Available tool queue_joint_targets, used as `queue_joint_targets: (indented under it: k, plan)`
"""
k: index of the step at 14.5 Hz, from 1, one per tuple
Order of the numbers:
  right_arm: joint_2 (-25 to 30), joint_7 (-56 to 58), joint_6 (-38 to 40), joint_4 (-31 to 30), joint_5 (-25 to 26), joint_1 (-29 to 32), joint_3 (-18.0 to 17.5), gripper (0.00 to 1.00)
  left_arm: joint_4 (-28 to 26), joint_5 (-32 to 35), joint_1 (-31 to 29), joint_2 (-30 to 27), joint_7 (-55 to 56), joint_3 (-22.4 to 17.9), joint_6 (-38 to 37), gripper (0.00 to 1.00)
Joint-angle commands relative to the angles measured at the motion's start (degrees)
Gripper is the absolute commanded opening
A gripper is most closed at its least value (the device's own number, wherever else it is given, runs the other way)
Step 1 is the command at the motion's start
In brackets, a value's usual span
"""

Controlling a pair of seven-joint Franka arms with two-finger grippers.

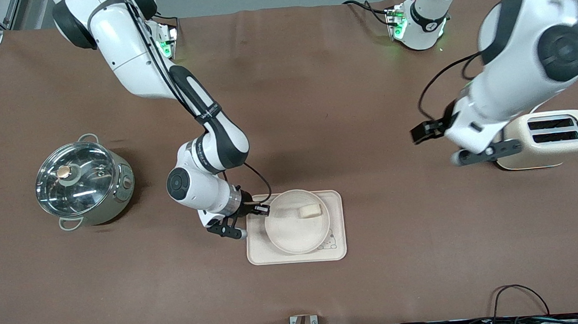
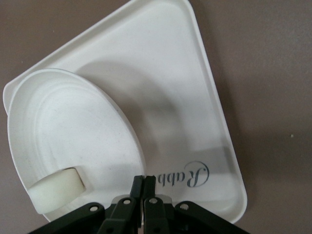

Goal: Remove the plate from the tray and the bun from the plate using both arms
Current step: 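Lift the plate edge with the right gripper while the left gripper approaches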

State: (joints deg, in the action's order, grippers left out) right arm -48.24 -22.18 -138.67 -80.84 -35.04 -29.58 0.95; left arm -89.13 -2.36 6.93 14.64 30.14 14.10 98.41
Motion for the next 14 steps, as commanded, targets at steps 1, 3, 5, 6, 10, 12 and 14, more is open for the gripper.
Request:
queue_joint_targets:
  k: [1, 3, 5, 6, 10, 12, 14]
  plan:
    - [6.6, 1.1, 0.0, -8.2, -1.1, -0.4, -0.3, 0.0, -6.6, -0.1, 4.0, 0.2, 8.2, 0.0, 8.5, 1.0]
    - [10.0, 2.5, -0.3, -12.3, -1.2, -0.5, -0.5, 0.0, -8.1, 0.0, 5.4, 2.0, 11.9, 0.1, 12.4, 1.0]
    - [12.5, 3.0, -3.7, -17.2, -1.2, -1.4, -1.6, 0.0, -8.0, 0.3, 6.7, 3.5, 14.9, 0.1, 13.4, 1.0]
    - [14.0, 4.3, -6.9, -21.0, -1.2, -1.3, -3.0, 0.0, -8.1, 0.3, 7.0, 4.0, 16.1, 0.1, 13.7, 1.0]
    - [19.6, 6.8, -13.0, -32.2, -1.3, -0.7, -6.0, 0.0, -8.2, 0.3, 7.7, 4.3, 16.7, 0.1, 13.7, 1.0]
    - [22.3, 7.3, -13.6, -36.4, -1.3, -1.3, -6.3, 0.0, -8.1, 0.3, 7.7, 4.4, 17.3, 0.1, 13.7, 1.0]
    - [24.9, 8.1, -13.7, -40.5, -1.3, -0.5, -8.5, 0.0, -7.8, 0.3, 7.7, 4.8, 17.7, 0.1, 13.9, 1.0]
